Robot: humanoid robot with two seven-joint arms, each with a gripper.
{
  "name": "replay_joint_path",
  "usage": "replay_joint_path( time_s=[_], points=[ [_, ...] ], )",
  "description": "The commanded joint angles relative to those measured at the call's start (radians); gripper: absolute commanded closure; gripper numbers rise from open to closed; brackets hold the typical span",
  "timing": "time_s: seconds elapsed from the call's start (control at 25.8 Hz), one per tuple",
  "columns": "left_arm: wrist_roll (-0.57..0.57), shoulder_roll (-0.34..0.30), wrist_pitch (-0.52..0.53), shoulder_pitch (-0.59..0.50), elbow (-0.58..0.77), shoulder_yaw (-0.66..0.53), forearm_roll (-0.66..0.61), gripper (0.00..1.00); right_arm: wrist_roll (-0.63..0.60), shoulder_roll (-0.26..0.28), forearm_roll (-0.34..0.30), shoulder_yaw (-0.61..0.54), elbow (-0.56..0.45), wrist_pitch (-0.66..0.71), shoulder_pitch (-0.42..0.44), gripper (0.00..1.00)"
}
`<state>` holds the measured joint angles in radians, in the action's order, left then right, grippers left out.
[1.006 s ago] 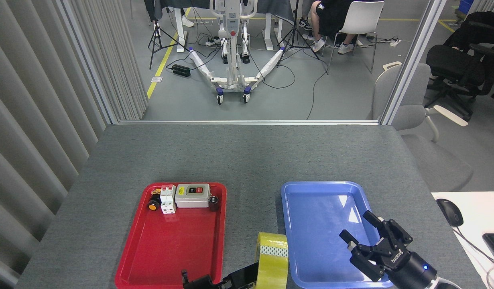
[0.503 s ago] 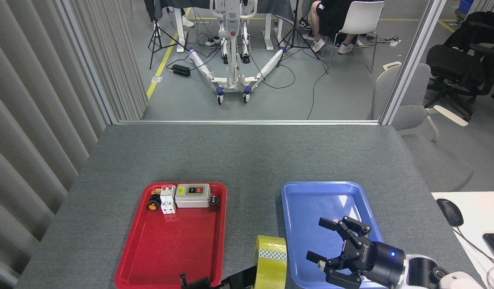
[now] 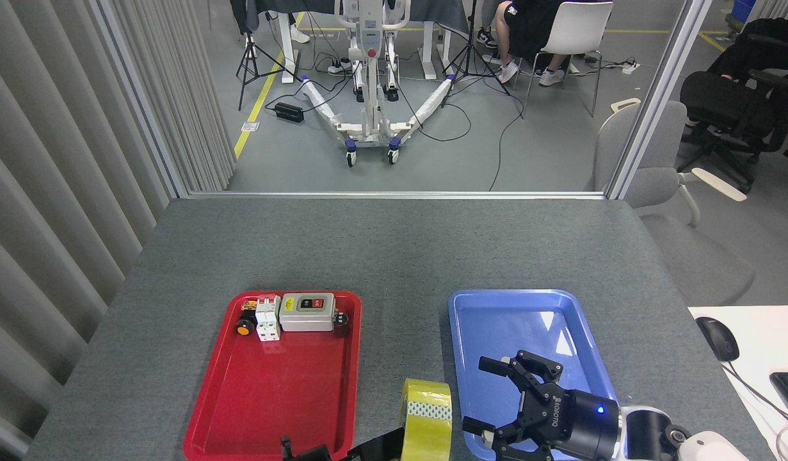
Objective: Place and move tape with both arms
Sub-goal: 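Move the right gripper to the tape roll and grasp it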
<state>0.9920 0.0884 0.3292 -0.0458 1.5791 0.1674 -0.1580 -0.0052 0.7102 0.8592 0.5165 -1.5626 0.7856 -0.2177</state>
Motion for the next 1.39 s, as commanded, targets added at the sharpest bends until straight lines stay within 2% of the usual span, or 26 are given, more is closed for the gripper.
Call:
replay_joint_path(
  time_s=[0.0, 0.08, 0.15, 0.31, 0.54, 0.66, 0.81, 1.01, 1.08, 1.12, 1.2, 1.24, 1.28, 1.35],
  points=[
    [-0.001, -0.002, 0.001, 0.001, -0.001, -0.002, 0.0, 1.0, 0.028, -0.046, -0.002, 0.002, 0.001, 0.0, -0.003, 0.03],
    [-0.001, -0.002, 0.007, 0.001, -0.002, -0.002, 0.0, 1.0, 0.063, -0.089, 0.0, 0.002, 0.015, 0.0, -0.005, 0.06],
    [0.001, -0.004, 0.016, 0.001, -0.002, -0.002, 0.0, 1.0, 0.093, -0.126, 0.001, 0.002, 0.03, 0.0, -0.005, 0.14],
    [-0.001, -0.007, 0.018, 0.001, -0.002, -0.002, 0.0, 1.0, 0.1, -0.158, 0.006, 0.003, 0.039, 0.0, -0.02, 0.29],
    [-0.001, -0.007, 0.024, 0.001, -0.013, -0.003, 0.0, 1.0, 0.1, -0.178, 0.009, 0.01, 0.056, 0.0, -0.038, 0.47],
    [-0.001, -0.009, 0.025, 0.003, -0.018, -0.011, 0.0, 1.0, 0.111, -0.179, 0.011, 0.011, 0.056, 0.0, -0.038, 0.52],
    [-0.001, -0.01, 0.028, 0.003, -0.024, -0.02, 0.0, 1.0, 0.113, -0.182, 0.011, 0.02, 0.056, 0.0, -0.038, 0.65],
    [-0.001, -0.013, 0.047, 0.006, -0.039, -0.031, 0.0, 1.0, 0.113, -0.179, 0.011, 0.033, 0.056, 0.0, -0.037, 0.75],
    [-0.001, -0.013, 0.054, 0.007, -0.05, -0.04, 0.0, 1.0, 0.113, -0.179, 0.011, 0.033, 0.056, 0.0, -0.034, 0.76],
    [-0.001, -0.013, 0.062, 0.012, -0.057, -0.04, 0.0, 0.97, 0.113, -0.178, 0.011, 0.033, 0.056, 0.0, -0.034, 0.77],
    [-0.001, -0.015, 0.082, 0.02, -0.079, -0.04, -0.002, 0.68, 0.113, -0.178, 0.011, 0.033, 0.056, 0.0, -0.032, 0.76],
    [-0.001, -0.015, 0.1, 0.023, -0.093, -0.043, -0.002, 0.16, 0.113, -0.178, 0.011, 0.033, 0.056, 0.0, -0.032, 0.76],
    [-0.001, -0.015, 0.126, 0.024, -0.108, -0.049, 0.0, 0.03, 0.113, -0.178, 0.011, 0.033, 0.056, 0.0, -0.032, 0.76],
    [0.001, -0.016, 0.183, 0.03, -0.131, -0.068, 0.0, 0.0, 0.113, -0.178, 0.011, 0.033, 0.056, 0.0, -0.031, 0.76]
  ],
)
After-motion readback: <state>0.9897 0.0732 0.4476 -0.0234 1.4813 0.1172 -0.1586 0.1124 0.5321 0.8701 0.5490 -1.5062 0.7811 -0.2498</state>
